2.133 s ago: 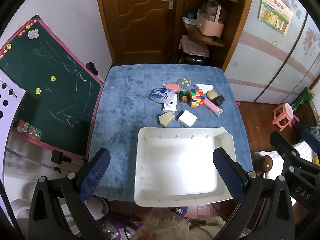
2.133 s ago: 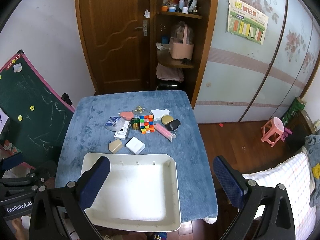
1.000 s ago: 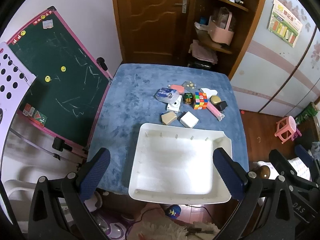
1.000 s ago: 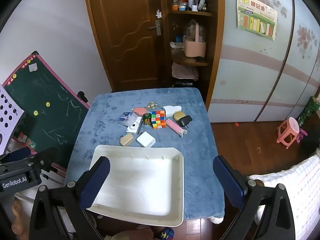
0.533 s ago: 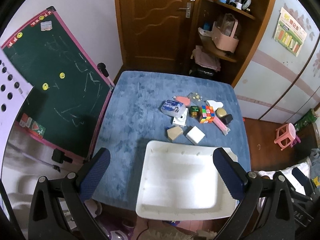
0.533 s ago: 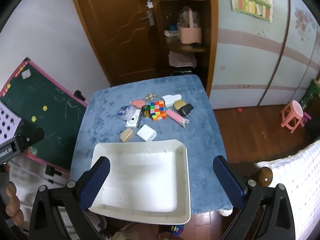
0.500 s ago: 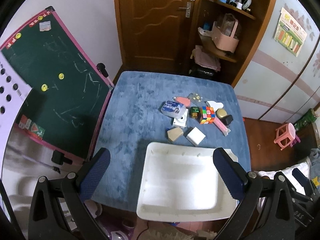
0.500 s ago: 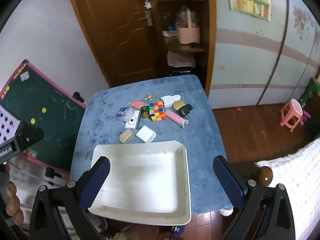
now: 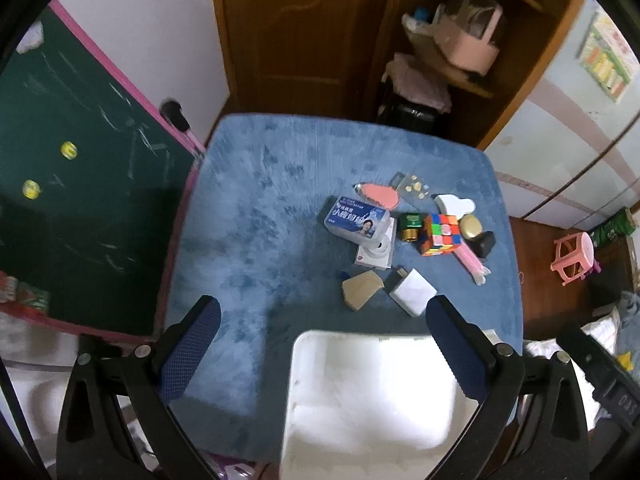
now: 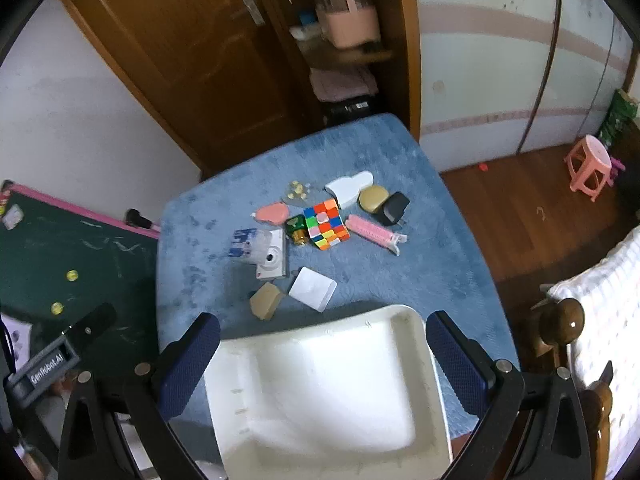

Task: Organize rigid objects
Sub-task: 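Grasp the beige sponge block with left tool while right tool grasps the white box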

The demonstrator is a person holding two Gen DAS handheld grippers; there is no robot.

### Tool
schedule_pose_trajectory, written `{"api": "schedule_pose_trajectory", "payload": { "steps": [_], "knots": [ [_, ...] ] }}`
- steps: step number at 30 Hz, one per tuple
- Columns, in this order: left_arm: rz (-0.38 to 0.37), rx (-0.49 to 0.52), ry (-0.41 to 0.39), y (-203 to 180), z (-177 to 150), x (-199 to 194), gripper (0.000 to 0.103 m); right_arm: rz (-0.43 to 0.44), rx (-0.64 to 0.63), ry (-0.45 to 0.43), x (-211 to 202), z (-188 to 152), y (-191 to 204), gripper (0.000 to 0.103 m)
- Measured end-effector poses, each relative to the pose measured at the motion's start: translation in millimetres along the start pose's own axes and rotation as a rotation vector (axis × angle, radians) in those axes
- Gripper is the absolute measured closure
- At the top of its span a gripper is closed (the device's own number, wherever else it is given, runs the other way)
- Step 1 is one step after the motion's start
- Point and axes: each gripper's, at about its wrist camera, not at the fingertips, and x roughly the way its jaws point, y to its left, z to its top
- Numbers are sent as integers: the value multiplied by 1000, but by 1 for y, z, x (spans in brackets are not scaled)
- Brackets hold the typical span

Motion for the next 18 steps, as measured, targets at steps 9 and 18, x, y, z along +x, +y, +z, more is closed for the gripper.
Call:
{"api": "schedule_pose_trajectory", "payload": {
  "steps": [9, 18],
  "knots": [
    [11, -162, 157, 8, 19, 127, 1, -23, 96, 170, 117, 26, 17, 0],
    [-47, -420, 300, 35, 14, 194, 1, -57, 167, 334, 216, 27, 19, 11]
  ]
}}
